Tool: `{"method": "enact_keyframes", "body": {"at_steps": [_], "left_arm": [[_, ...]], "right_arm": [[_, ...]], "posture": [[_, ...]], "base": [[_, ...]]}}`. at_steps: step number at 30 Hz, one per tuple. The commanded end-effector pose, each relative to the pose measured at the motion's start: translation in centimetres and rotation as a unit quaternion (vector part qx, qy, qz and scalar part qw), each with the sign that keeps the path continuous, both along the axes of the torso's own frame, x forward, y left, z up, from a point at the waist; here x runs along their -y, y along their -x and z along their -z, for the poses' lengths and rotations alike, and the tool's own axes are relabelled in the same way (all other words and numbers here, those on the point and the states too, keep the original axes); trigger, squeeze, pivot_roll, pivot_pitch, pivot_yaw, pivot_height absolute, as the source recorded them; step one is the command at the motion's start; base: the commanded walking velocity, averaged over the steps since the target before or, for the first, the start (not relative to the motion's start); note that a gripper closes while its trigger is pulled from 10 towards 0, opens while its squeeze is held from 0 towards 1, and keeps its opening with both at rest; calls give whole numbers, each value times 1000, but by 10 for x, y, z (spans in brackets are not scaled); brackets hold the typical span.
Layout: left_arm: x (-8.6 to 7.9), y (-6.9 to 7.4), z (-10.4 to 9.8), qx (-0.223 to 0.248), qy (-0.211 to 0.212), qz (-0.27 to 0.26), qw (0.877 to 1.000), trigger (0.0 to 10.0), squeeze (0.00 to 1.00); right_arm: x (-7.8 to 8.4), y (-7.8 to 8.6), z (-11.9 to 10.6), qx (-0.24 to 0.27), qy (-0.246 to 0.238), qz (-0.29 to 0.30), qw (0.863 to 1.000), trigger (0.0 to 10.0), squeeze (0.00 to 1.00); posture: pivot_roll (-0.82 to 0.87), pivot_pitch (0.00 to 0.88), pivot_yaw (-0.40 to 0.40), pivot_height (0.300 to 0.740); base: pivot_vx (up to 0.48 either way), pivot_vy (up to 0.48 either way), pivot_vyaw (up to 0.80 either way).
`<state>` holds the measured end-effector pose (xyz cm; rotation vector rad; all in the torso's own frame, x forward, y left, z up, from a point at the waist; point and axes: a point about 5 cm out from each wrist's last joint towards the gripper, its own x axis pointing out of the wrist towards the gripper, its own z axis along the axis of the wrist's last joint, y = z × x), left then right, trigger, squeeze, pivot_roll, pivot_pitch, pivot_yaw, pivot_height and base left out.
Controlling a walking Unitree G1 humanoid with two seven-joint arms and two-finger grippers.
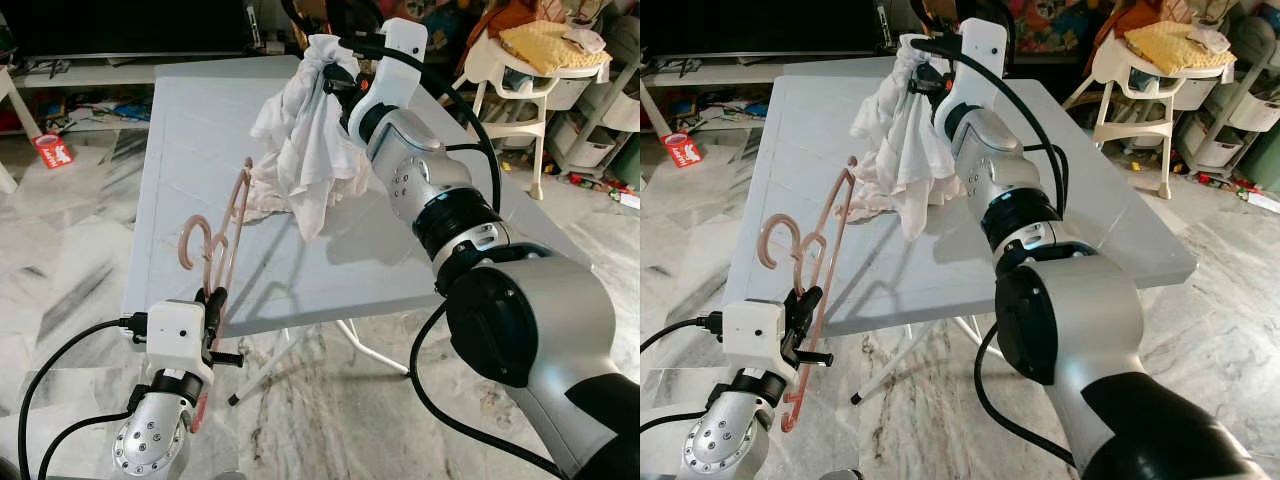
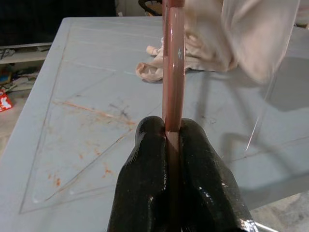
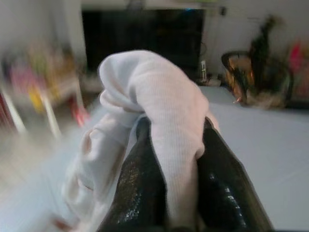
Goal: Hang hanger
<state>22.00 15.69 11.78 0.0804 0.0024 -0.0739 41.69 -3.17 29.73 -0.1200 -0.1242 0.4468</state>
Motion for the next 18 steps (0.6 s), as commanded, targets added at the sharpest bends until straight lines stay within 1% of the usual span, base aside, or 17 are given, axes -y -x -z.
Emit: {"method": "enact_keyframes", "body": {"at_steps": [1,2,3,4,6,7,8,9,10,11,15,16,17,18], "left_arm": [[1,1,6,-21,-5,-1,1000,10000,0],[2,0,6,-21,-5,0,1000,10000,0],[2,0,6,-21,-5,1,1000,10000,0],[3,-1,6,-20,-5,3,1000,10000,0],[2,-1,7,-20,-5,3,1000,10000,0],[2,-2,7,-20,-5,2,1000,10000,0],[2,-3,7,-19,-4,2,1000,10000,0],[1,-4,7,-19,-4,5,1000,10000,0],[1,-5,7,-19,-4,6,1000,10000,0],[2,-5,6,-19,-5,9,1000,10000,0],[1,-10,6,-19,-7,21,1000,10000,0],[3,-14,6,-17,-10,29,999,10000,0],[3,-14,6,-17,-10,29,999,10000,0],[4,-19,5,-16,-13,36,999,10000,0]], "right_arm": [[-8,3,17,-2,150,-25,988,10000,0],[-8,5,37,-14,237,-53,970,10000,1000],[-7,6,46,-18,272,-65,960,10000,1000],[2,5,55,-19,291,-56,955,10000,1000],[5,4,55,-16,287,-49,957,10000,1000],[9,3,56,-16,274,-46,961,10000,1000],[13,3,57,-23,251,-50,966,10000,1000],[17,3,59,-37,219,-57,973,10000,1000],[18,3,60,-44,204,-59,976,10000,1000],[21,3,62,-63,170,-64,981,10000,1000],[35,0,59,-61,86,-42,994,10000,1000],[43,-1,59,-65,18,-29,997,10000,1000],[43,-1,59,-65,18,-29,997,10000,1000],[52,-2,62,-66,-22,-15,997,10000,1000]], "posture": [[265,41,-84,740],[263,36,-88,740],[263,36,-88,740],[259,31,-90,740],[259,31,-90,740],[253,30,-86,740],[249,29,-83,740],[237,27,-73,740],[237,27,-73,740],[237,27,-73,740],[203,15,-42,740],[198,11,-35,740],[198,11,-35,740],[186,1,-16,740]], "base": [[0,0,0],[0,0,0],[0,0,0],[0,0,0],[0,0,0],[0,0,0],[0,0,0],[0,0,0],[0,0,0],[0,0,0],[0,0,0],[0,0,0],[0,0,0],[0,0,0]]}}
